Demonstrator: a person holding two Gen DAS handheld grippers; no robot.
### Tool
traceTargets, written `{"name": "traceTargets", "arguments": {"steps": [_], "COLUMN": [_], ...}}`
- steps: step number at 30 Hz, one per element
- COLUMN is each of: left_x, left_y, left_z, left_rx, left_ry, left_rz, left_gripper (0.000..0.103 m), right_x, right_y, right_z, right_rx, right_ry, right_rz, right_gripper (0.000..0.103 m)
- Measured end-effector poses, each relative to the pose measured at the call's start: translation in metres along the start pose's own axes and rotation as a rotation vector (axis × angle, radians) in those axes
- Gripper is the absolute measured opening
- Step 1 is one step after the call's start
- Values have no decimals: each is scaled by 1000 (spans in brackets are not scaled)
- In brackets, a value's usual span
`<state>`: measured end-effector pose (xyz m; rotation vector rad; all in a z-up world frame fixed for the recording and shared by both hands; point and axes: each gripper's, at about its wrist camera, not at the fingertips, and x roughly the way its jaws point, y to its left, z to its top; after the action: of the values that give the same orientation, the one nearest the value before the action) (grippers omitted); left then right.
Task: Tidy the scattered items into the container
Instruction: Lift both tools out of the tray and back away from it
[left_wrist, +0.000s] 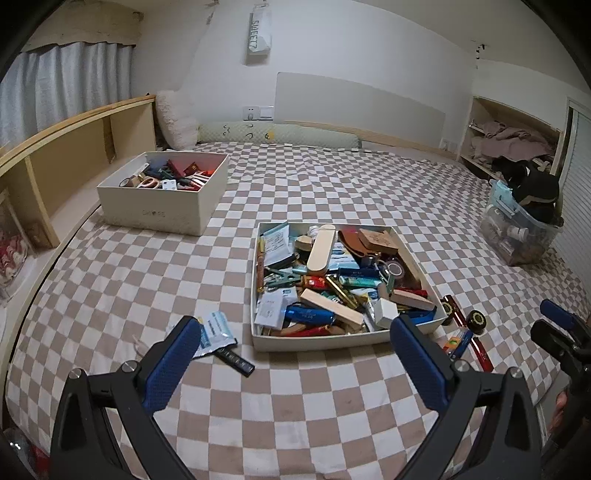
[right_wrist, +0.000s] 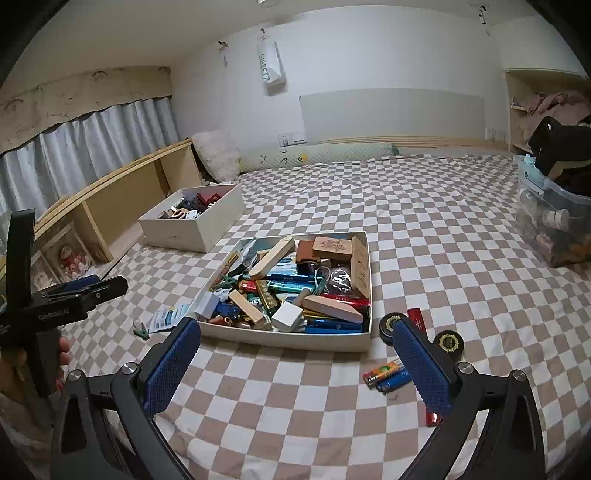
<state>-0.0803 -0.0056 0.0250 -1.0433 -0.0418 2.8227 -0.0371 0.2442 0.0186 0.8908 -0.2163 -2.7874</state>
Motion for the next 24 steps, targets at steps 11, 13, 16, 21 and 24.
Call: {"name": "traceTargets", "arguments": {"steps": [11, 13, 16, 21, 24], "left_x": [-14, -17, -20, -26, -27], "left_y": [10, 19, 31, 50, 62], "left_z": [-26, -31, -38, -49, -57], "left_rx": [11, -12, -30, -40, -65], "left_ry": [-34, -42, -52, -55, -44], "left_rz": [19, -5, 0, 29, 34], "left_gripper": [103, 103, 103, 103, 103], "right_x": [-7, -6, -7, -11, -10], "right_y": [3, 3, 1, 6, 9], "right_z": [-15, -17, -21, -29, -36], "right_rx": [25, 47, 61, 28, -6], "right_ry": [0, 14, 7, -27, -29], "right_rz": [-21, -56, -69, -88, -90], "right_gripper": [103, 103, 103, 103, 103]}}
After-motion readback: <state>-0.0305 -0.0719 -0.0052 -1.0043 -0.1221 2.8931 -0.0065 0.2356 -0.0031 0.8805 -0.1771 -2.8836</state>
